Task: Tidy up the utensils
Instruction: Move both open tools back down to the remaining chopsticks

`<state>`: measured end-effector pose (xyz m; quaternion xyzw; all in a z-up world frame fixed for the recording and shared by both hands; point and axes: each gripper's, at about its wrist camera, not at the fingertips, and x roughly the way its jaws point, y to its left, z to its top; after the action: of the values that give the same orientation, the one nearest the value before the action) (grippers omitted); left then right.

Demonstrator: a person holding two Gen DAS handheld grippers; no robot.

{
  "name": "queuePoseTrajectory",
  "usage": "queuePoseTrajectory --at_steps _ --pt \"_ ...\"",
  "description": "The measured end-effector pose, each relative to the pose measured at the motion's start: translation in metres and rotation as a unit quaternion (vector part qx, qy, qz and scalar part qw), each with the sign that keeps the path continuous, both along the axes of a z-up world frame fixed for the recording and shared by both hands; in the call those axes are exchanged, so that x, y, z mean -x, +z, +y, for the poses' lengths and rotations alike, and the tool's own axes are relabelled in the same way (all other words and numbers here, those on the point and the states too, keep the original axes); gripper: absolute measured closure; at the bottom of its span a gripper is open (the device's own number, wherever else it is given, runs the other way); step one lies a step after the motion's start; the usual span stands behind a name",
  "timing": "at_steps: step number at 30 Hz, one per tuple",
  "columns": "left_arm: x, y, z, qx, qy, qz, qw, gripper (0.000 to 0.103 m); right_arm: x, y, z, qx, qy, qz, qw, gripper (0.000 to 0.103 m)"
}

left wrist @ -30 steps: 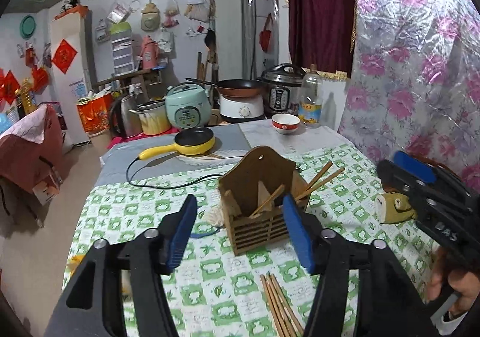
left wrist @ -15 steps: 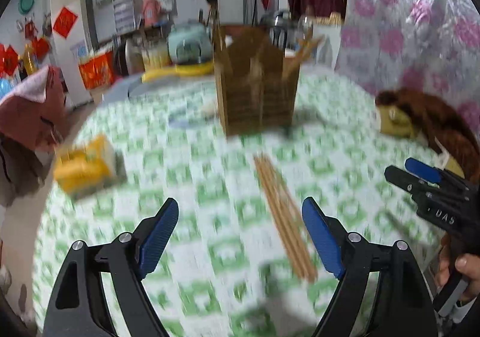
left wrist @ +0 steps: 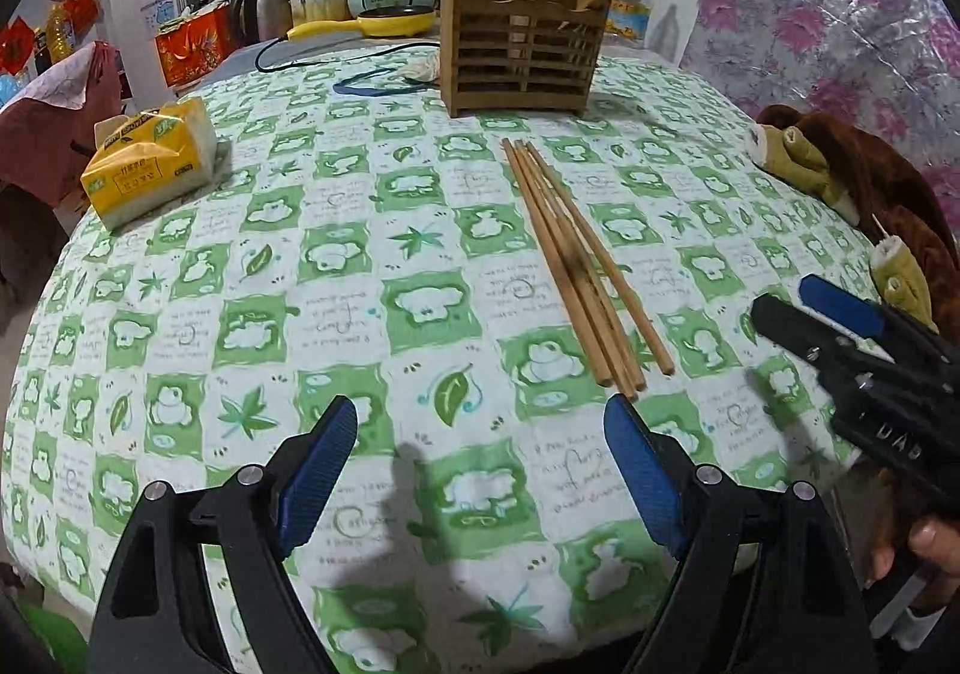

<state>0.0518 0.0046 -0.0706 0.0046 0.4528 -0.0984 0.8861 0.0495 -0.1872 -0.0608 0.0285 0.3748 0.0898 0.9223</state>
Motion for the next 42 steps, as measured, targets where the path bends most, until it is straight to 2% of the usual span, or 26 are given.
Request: queuePoseTrajectory --at_steps 35,42 --pt "-0.004 -0.017 0.000 -0.003 0.012 0.024 0.9996 0.016 -0.002 -0.029 0.030 0.035 0.034 0.035 0.998 0.040" --pt "-0.006 -0.015 0.008 -0.009 0.020 0.021 0.9995 0.016 -0.007 -0.034 0.046 0.062 0.047 0.035 0.996 0.042"
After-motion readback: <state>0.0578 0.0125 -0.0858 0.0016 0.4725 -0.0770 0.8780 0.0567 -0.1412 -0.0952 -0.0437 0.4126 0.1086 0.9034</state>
